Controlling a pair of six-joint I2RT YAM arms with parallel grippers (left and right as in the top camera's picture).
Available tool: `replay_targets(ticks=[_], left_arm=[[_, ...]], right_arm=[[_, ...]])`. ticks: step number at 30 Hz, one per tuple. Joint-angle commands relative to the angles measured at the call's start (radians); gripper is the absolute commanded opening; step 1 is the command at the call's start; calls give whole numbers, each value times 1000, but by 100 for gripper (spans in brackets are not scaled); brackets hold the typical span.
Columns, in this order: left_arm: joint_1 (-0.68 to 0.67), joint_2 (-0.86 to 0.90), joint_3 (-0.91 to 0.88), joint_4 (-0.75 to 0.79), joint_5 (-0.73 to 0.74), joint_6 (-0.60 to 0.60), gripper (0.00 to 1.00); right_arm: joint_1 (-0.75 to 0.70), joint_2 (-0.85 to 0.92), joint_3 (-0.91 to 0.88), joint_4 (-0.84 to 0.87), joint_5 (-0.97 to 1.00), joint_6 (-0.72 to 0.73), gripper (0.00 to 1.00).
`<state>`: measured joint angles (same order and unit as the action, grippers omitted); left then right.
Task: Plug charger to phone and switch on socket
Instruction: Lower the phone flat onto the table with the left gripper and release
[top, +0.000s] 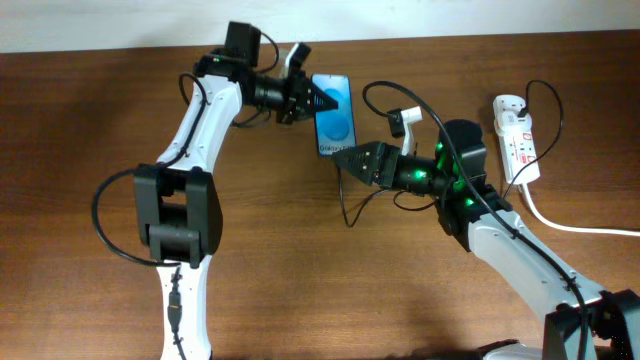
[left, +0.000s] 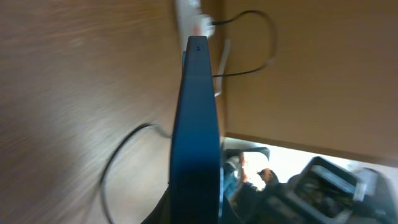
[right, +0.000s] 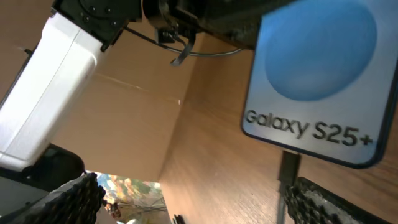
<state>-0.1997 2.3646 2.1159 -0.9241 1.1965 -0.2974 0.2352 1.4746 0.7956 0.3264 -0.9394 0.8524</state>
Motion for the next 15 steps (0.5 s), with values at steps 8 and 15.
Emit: replay_targets(ticks=[8,15], left_arm=[[54,-3,-56,-148,-325,172,0],[54,121,-56,-185,-336,172,0]], right_arm=[[-6,-8,15,-71,56,-36,98],[-6,-8,14,-107,61,-37,98]])
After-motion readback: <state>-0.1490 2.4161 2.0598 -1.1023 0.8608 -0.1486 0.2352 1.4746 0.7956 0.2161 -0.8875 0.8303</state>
